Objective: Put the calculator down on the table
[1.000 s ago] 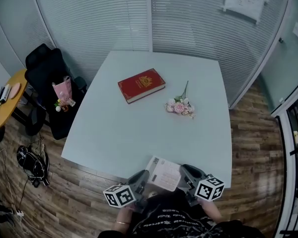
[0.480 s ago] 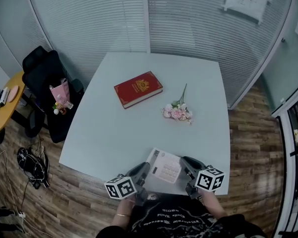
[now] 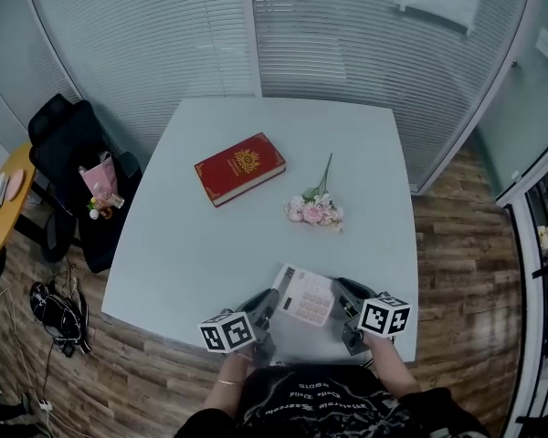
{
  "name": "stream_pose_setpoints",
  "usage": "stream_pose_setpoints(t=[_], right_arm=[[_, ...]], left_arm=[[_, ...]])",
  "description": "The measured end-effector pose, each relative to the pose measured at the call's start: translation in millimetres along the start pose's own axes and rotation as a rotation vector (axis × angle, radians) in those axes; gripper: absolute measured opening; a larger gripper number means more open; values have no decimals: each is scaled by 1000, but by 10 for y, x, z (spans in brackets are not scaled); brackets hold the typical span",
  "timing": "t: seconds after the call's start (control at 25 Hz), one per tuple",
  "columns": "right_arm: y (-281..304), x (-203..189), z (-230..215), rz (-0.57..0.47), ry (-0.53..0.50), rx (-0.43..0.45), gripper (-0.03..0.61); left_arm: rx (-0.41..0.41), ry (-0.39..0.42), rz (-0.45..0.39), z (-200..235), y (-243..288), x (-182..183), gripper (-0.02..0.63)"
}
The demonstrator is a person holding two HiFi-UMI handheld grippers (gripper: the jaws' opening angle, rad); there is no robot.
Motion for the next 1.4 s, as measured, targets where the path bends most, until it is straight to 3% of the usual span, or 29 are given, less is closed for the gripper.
stream_pose_setpoints(t=[0.92, 1.4], right_arm=[[-270, 438, -997, -93, 123, -159, 72], [-411, 461, -1339, -102, 164, -231, 72]], left_arm=[[12, 91, 153, -449, 1376, 147, 57], [12, 168, 228, -604, 1874, 140, 63]])
Point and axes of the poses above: the fingertips, and each gripper's own axes: y forward along the fingers, z to its left, x out of its top, the point moved 9 cm from there along -y, backward along the fingers, and after that the axes turned 14 degrees about x, right-handed, at the moved point
